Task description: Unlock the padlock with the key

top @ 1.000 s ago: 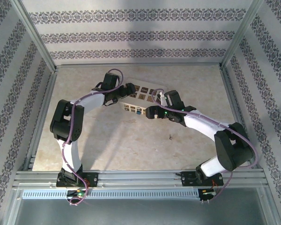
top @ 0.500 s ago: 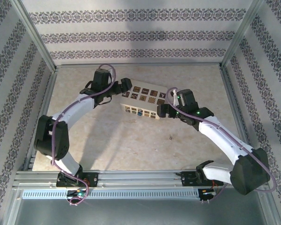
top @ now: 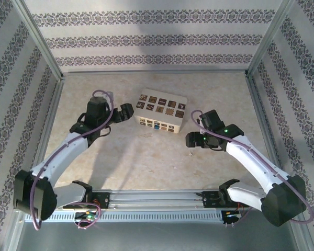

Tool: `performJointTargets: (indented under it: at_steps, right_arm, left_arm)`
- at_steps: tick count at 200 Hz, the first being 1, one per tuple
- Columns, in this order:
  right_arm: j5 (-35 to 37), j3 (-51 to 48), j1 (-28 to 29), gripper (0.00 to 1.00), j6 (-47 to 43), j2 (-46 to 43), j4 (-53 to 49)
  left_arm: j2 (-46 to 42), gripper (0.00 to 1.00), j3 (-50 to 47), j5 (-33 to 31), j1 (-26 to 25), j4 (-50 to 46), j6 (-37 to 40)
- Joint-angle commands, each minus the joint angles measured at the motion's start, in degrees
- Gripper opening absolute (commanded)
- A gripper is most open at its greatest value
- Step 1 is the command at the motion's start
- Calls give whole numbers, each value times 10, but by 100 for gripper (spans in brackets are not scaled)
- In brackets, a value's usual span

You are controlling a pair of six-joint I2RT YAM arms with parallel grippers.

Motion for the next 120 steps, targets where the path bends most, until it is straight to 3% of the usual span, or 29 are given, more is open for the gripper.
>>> performJointTargets:
  at_steps: [1,120]
  right_arm:
    - [-10,-28,5,74,12,16,-24]
    - [-28,-33,25,38,17,148,60]
  left_arm:
    - [-30,99,-47,-28,6,21,-31]
    - [9,99,-69,-8,6,55,-66]
